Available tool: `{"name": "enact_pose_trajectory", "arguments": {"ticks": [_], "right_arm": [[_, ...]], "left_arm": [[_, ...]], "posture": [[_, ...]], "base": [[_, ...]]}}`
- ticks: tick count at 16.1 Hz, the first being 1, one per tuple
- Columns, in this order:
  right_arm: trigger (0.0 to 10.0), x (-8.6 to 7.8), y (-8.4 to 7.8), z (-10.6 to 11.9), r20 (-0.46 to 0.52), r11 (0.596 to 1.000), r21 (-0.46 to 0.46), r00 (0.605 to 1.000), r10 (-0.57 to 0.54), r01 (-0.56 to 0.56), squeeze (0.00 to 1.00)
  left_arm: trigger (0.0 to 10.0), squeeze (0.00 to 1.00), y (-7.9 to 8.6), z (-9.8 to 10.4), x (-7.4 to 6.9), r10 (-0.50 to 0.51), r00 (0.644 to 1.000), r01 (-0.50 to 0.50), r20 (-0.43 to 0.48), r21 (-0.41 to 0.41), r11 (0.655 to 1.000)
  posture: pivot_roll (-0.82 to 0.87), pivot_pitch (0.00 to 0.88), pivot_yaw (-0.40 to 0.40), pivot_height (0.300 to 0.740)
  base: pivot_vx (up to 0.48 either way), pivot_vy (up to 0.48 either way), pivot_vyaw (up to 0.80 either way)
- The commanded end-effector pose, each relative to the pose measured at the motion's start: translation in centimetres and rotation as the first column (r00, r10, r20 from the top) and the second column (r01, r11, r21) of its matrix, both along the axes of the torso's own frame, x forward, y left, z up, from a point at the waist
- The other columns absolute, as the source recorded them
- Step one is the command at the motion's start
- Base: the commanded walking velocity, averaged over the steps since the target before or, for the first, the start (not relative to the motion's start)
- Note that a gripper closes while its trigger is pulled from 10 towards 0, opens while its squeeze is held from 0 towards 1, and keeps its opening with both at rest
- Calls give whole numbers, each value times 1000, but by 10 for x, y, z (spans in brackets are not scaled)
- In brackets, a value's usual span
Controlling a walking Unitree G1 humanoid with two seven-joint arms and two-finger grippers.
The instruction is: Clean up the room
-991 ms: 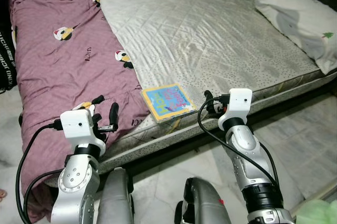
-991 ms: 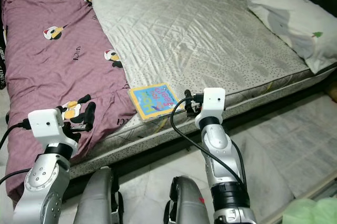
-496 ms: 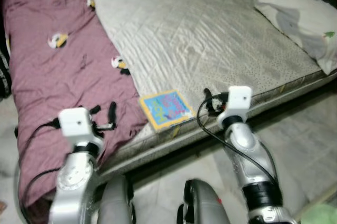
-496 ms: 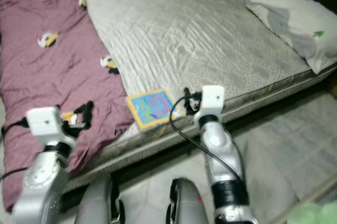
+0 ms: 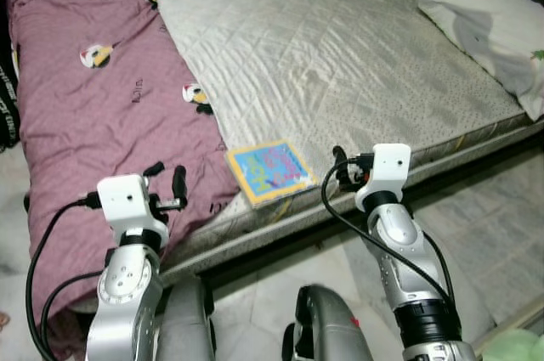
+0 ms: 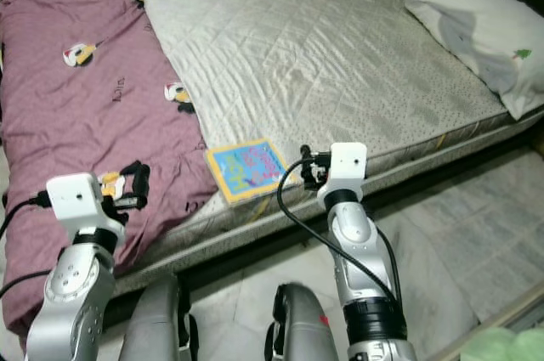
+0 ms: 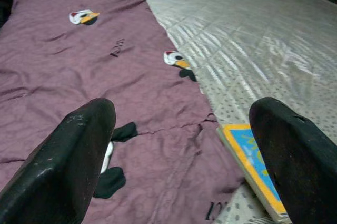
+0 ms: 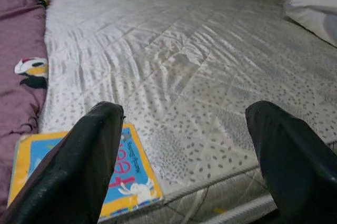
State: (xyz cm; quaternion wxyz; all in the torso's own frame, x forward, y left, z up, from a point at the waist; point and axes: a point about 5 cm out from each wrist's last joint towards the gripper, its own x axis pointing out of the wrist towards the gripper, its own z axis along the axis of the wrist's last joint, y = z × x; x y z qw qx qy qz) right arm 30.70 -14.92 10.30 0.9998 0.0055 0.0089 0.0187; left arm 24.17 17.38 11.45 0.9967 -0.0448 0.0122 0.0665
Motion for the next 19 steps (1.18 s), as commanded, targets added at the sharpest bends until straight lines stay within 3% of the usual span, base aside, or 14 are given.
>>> {"name": "enact_pose_trajectory", "arguments": {"ticks": [1, 4, 9, 19], "right_arm": [[10000, -3, -6, -7, -34, 1000, 9, 999, -24, 24, 0], [10000, -3, -6, -18, -76, 999, 41, 997, -28, 31, 0], [10000, 5, 1, -9, -33, 1000, 22, 999, 5, -4, 0], [10000, 13, 7, -1, 5, 999, -8, 999, 38, -38, 0]], "left_arm": [[10000, 0, 4, -5, -2, 35, 999, -35, -22, 6, 999], [10000, 0, 14, -21, -5, 75, 993, -83, -94, -89, 993], [10000, 0, 6, -2, 8, 5, 1000, -5, 10, -54, 999], [10000, 0, 8, 3, 15, -4, 999, 7, 41, -60, 998]], "posture": [[78, 166, -68, 598], [81, 170, -52, 588], [81, 173, -54, 588], [66, 202, -70, 588]], "base": [[0, 0, 0], [0, 0, 0], [0, 0, 0], [216, 0, 0]]}}
